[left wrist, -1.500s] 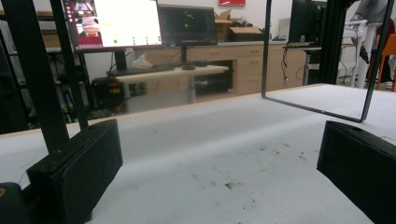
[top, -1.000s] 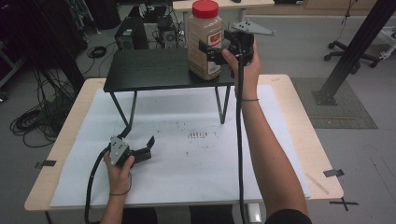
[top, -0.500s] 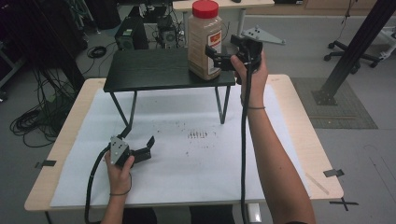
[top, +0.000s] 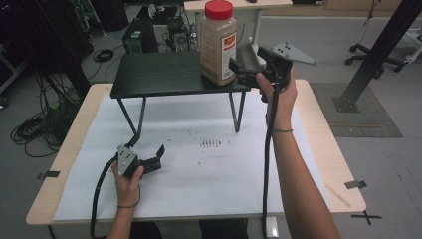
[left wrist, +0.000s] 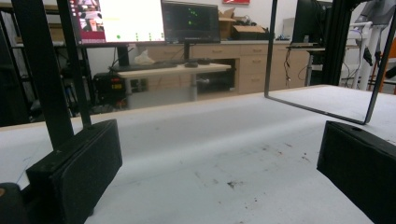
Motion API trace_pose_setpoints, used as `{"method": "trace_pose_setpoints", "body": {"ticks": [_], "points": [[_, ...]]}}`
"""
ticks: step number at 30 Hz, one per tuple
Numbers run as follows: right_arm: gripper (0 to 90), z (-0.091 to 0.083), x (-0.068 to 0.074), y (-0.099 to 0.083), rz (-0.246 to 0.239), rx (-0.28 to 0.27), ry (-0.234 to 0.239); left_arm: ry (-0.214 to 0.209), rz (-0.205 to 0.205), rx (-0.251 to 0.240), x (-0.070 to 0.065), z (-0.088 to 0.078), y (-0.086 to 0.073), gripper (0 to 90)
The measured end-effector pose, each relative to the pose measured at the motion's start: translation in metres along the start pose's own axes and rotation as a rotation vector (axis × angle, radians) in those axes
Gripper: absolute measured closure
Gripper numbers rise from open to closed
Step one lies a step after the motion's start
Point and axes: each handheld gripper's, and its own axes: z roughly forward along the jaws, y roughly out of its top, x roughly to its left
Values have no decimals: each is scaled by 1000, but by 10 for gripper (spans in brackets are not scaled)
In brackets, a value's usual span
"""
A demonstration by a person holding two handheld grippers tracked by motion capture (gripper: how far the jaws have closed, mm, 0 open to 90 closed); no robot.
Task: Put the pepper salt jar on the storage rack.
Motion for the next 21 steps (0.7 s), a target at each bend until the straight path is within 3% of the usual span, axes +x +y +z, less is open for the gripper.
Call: {"method": "trace_pose_setpoints", "body": {"ticks": [14, 21], "points": [[4, -41, -3, -29, 21, -32, -67, -1, -2, 0, 0, 0, 0, 2], [2, -57, -2, -48, -1, -41, -93, 0, -2, 2, 0, 0, 0, 2]]}}
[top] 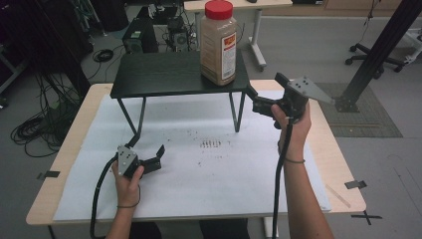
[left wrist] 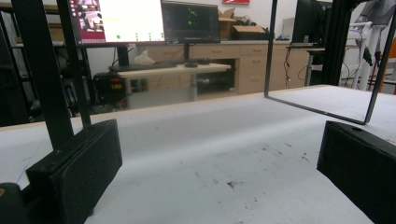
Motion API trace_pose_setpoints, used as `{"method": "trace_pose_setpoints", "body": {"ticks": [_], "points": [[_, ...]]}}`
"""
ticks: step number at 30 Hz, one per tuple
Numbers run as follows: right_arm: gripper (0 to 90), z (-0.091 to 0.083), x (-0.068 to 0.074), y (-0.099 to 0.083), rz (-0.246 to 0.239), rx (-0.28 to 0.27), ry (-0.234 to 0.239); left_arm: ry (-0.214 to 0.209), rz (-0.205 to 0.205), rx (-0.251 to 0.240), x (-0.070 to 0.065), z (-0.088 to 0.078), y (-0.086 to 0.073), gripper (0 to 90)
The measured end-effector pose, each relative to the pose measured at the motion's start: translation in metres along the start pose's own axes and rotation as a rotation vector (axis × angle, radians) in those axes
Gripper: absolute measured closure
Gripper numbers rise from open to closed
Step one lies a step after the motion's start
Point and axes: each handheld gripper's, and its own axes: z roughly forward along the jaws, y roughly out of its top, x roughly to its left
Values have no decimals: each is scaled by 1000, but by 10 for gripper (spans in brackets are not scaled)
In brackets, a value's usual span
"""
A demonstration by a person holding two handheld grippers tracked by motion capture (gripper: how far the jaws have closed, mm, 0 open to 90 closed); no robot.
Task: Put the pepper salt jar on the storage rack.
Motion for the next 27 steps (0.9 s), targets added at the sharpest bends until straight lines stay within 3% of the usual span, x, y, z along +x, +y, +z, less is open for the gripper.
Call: {"method": "trace_pose_setpoints", "body": {"ticks": [6, 27], "points": [[0, -8, 0, -16, -18, -5, -8, 3, -2, 1, 0, 0, 0, 2], [0, -25, -7, -81, 41, 9, -15, 5, 3, -1, -1, 0, 0, 2]]}}
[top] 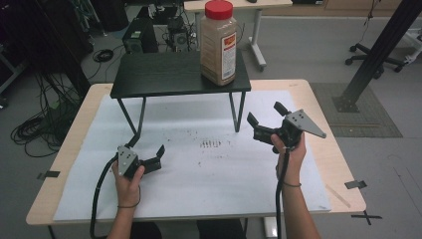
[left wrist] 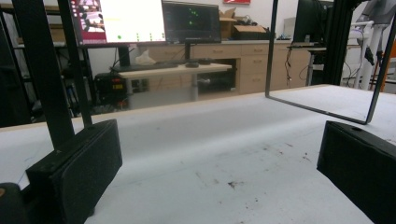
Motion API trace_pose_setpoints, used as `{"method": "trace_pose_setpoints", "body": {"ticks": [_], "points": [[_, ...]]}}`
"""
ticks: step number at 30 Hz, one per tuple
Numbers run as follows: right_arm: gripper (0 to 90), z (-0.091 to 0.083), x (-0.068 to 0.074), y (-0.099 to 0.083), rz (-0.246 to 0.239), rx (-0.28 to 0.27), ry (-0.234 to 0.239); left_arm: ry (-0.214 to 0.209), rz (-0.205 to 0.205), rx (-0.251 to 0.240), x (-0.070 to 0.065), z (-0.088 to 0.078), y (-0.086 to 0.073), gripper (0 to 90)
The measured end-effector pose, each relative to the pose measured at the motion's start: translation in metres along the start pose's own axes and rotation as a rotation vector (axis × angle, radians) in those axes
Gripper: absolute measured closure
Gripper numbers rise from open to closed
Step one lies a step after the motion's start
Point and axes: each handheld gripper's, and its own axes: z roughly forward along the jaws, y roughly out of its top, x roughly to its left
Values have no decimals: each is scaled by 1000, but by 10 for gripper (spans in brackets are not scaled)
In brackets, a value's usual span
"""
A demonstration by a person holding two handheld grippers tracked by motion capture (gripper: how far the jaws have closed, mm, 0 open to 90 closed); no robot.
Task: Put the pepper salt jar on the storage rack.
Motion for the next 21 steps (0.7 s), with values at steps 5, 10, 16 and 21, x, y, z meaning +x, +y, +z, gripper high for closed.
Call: {"method": "trace_pose_setpoints", "body": {"ticks": [5, 10, 16, 21], "points": [[0, -3, -2, -14, 10, 6, -5, -1, -4, 1, 0, 0, 0, 2], [0, -5, -5, -27, 19, 13, -12, -1, -3, 0, 0, 0, 0, 2], [0, -7, -8, -42, 32, 28, -25, -1, -2, 1, 0, 0, 0, 2], [0, -8, -9, -54, 45, 47, -32, -2, -2, 0, 0, 0, 0, 2]]}}
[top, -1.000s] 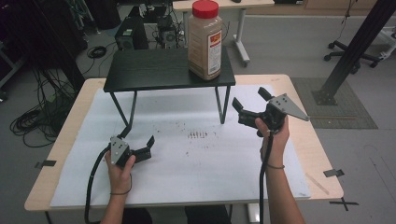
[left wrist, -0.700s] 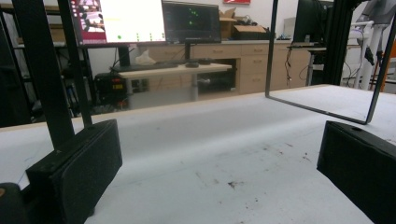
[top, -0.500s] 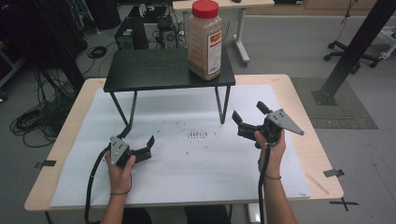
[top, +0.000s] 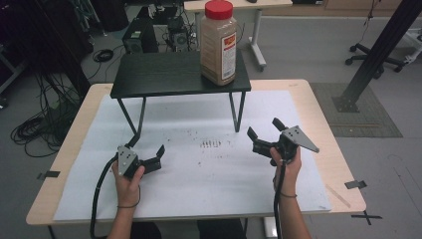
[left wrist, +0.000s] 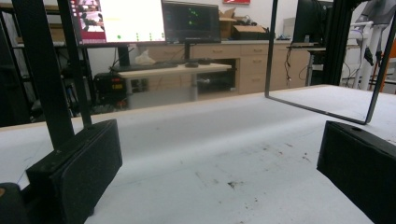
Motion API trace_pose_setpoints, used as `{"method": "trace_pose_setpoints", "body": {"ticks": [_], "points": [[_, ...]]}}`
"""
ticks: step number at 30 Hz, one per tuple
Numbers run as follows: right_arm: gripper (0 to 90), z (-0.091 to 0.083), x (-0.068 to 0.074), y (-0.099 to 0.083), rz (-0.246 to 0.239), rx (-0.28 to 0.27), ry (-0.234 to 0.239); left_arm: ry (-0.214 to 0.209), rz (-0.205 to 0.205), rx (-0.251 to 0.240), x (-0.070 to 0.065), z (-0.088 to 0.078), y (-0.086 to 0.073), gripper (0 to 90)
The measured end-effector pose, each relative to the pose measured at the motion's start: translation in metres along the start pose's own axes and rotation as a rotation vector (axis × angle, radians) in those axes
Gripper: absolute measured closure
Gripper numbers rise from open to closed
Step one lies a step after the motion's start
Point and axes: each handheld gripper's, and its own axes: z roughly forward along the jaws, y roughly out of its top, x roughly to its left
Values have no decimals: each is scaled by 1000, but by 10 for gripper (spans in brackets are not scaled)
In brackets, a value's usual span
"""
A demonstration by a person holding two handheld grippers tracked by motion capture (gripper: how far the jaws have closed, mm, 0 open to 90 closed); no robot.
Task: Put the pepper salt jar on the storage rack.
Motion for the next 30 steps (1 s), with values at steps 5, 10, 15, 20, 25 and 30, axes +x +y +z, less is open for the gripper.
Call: {"method": "trace_pose_setpoints", "body": {"ticks": [5, 10, 15, 20, 25, 30], "points": [[1, 0, 0, -14, 17, 19, -3, 0, 1, 0, 0, 0, 0, 2], [1, 1, 1, -27, 28, 36, -2, -1, 1, 0, 0, 0, 0, 2], [1, 0, 1, -35, 32, 45, -5, -2, 1, -1, 0, 0, 0, 2], [1, 0, 1, -41, 39, 51, -9, -2, 1, -1, 0, 0, 0, 2], [0, -1, 1, -47, 40, 59, -11, -2, 1, -1, 0, 0, 0, 2], [1, -1, 1, -51, 44, 64, -13, -2, 3, 0, 0, 0, 0, 2]]}}
